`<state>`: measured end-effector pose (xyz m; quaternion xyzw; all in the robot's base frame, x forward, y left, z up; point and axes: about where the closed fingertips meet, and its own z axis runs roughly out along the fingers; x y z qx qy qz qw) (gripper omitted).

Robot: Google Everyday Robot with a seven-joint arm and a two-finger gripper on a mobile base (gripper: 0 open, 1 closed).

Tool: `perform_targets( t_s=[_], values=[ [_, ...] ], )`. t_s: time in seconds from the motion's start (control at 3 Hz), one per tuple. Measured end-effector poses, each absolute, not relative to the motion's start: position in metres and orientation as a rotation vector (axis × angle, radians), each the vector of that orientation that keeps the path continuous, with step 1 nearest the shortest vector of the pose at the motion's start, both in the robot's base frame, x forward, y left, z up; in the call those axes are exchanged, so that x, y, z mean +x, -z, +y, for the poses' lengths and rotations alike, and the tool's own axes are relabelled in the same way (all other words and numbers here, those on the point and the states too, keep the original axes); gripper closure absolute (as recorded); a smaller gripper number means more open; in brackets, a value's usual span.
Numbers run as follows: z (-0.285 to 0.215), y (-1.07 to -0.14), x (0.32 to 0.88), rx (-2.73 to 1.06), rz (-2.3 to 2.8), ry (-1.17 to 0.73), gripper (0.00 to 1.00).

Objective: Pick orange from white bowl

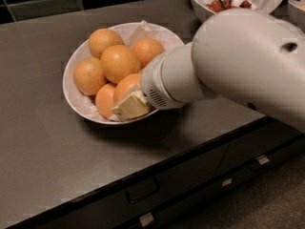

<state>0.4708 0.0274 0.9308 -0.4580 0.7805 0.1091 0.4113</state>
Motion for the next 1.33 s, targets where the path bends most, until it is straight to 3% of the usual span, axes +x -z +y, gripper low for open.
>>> perform_targets(
  t_s=[0.33, 0.67, 1.33],
  values=[
    [0.027, -0.931, 0.471, -1.153, 1.964, -0.274, 0.89],
    [0.027, -0.95, 0.467, -1.181, 1.905, -0.271, 1.0],
    [0.027, -1.003, 0.452, -1.257, 1.79, -0.194, 1.0]
  ],
)
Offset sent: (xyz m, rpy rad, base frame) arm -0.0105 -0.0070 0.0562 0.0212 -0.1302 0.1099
